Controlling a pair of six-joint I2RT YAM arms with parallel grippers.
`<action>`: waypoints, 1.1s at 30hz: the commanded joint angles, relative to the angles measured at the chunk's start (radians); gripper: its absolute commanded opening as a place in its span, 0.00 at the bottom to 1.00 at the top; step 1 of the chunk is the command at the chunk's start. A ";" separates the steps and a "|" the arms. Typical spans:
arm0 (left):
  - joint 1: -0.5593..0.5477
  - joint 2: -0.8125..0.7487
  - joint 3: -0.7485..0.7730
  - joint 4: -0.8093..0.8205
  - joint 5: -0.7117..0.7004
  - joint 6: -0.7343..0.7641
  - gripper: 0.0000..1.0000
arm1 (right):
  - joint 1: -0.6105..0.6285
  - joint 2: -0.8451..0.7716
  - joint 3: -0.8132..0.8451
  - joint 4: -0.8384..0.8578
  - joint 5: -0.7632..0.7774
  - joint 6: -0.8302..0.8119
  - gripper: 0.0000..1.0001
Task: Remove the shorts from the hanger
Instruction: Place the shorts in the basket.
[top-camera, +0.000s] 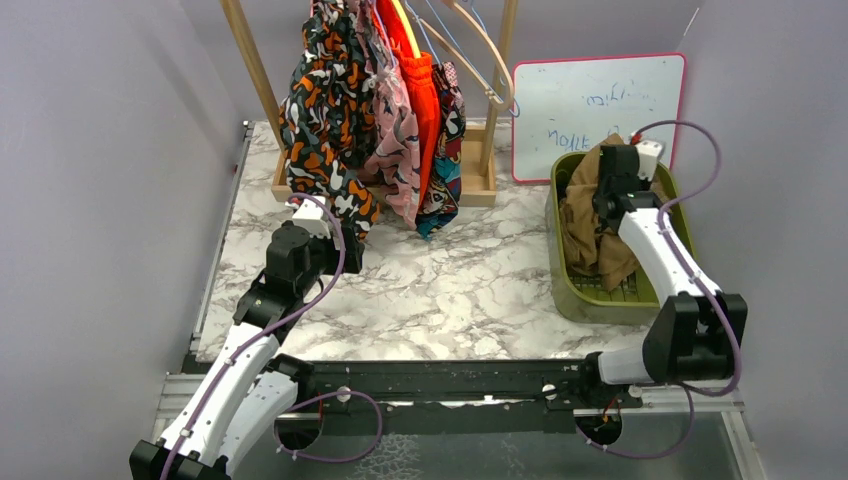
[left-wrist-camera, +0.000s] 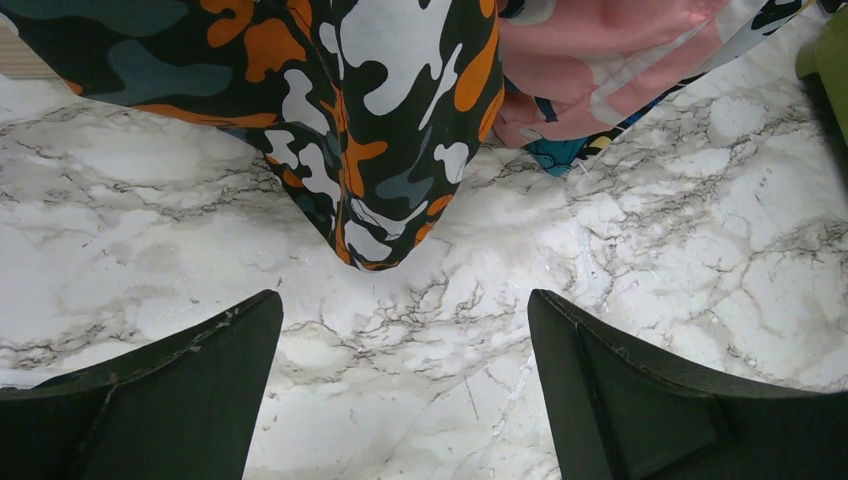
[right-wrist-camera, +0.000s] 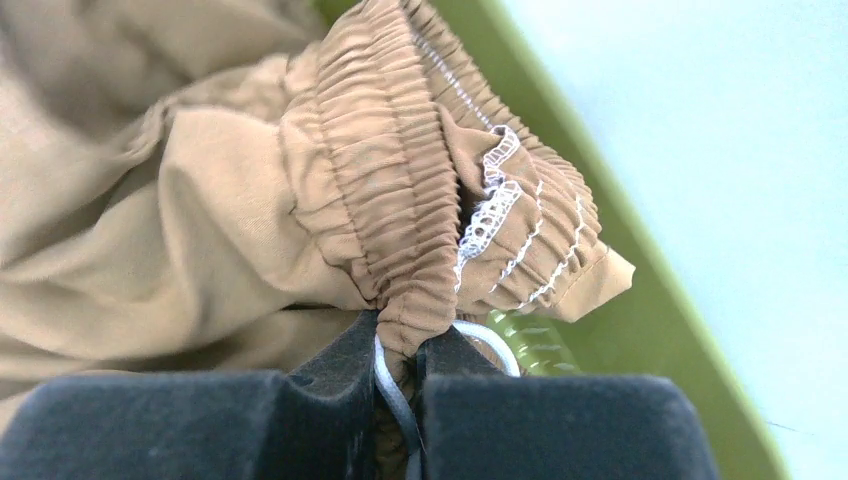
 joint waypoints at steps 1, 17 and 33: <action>0.004 -0.008 -0.006 0.025 0.007 0.014 0.95 | -0.031 -0.109 0.033 0.153 0.268 -0.086 0.06; 0.006 -0.014 -0.005 0.025 -0.031 0.000 0.96 | -0.044 0.092 0.073 0.045 -0.027 -0.026 0.25; 0.005 -0.123 -0.042 0.060 -0.209 -0.034 0.96 | -0.044 -0.219 0.102 0.103 -0.431 0.000 0.66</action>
